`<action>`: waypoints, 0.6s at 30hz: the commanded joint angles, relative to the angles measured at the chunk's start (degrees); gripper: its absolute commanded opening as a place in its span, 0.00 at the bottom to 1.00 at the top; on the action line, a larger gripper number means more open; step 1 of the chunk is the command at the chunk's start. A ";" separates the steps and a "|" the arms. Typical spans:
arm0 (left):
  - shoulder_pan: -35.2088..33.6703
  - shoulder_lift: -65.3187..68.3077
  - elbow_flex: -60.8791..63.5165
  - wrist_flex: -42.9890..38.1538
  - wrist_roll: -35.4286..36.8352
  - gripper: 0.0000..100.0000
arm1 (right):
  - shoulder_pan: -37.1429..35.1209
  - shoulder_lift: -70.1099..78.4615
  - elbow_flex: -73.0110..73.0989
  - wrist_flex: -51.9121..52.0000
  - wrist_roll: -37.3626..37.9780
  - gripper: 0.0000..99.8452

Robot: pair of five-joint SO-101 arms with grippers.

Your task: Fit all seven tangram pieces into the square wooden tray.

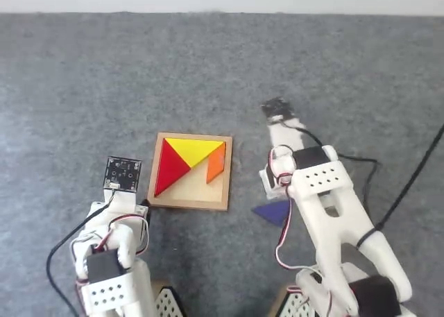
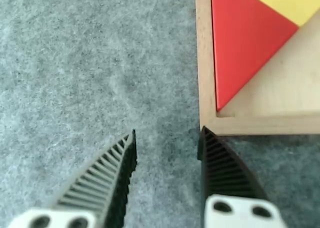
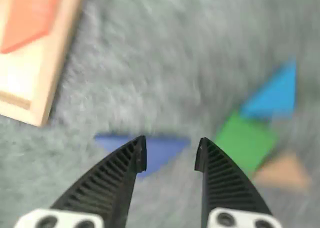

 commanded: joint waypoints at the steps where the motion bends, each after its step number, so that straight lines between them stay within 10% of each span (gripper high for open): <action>1: -0.35 -0.79 -0.48 0.35 -0.35 0.20 | -3.65 -3.03 -3.52 9.63 -8.35 0.18; 6: -0.35 -0.79 -0.48 0.35 -0.35 0.20 | -12.18 -2.95 -2.11 19.38 -12.31 0.18; 18: -0.35 -0.79 -0.48 0.35 -0.35 0.20 | -11.21 8.22 6.95 -0.92 0.70 0.18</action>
